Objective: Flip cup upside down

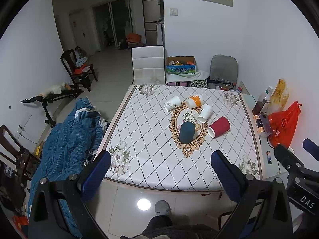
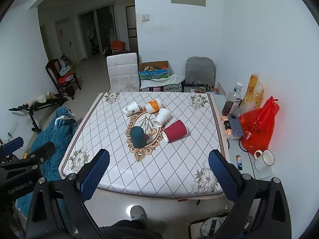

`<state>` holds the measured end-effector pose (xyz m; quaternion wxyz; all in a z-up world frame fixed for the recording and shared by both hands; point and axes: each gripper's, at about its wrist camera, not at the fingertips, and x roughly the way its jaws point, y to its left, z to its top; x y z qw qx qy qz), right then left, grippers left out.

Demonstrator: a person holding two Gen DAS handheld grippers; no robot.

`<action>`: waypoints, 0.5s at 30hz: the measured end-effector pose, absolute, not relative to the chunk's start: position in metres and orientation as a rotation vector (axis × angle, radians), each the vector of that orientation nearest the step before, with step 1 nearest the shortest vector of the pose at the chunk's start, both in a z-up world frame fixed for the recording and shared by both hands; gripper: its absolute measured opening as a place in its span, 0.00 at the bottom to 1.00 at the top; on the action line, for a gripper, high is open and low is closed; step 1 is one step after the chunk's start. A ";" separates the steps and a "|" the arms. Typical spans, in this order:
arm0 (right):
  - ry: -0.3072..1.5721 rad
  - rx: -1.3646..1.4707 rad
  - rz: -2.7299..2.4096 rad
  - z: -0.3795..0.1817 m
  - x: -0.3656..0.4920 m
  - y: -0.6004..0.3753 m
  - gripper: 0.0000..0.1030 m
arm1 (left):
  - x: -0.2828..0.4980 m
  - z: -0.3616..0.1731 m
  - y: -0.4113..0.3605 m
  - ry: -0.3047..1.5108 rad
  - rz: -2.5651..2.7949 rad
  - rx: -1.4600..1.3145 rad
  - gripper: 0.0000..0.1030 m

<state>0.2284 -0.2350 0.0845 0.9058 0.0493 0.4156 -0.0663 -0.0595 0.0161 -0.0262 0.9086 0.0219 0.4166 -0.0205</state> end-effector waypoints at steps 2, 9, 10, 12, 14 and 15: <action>0.859 0.105 -0.136 0.085 0.228 -0.235 0.98 | -0.060 -0.026 0.016 0.859 -0.044 0.045 1.00; 0.866 0.098 -0.131 0.083 0.225 -0.237 0.98 | -0.059 -0.026 0.016 0.859 -0.042 0.045 1.00; 0.866 0.100 -0.130 0.083 0.225 -0.236 0.98 | -0.059 -0.026 0.016 0.859 -0.043 0.043 1.00; 0.866 0.096 -0.129 0.082 0.223 -0.236 0.98 | -0.061 -0.025 0.017 0.860 -0.044 0.043 1.00; 0.867 0.097 -0.129 0.082 0.223 -0.236 0.98 | -0.062 -0.025 0.017 0.861 -0.045 0.042 1.00; 0.868 0.097 -0.127 0.082 0.222 -0.235 0.98 | -0.061 -0.025 0.017 0.859 -0.045 0.043 1.00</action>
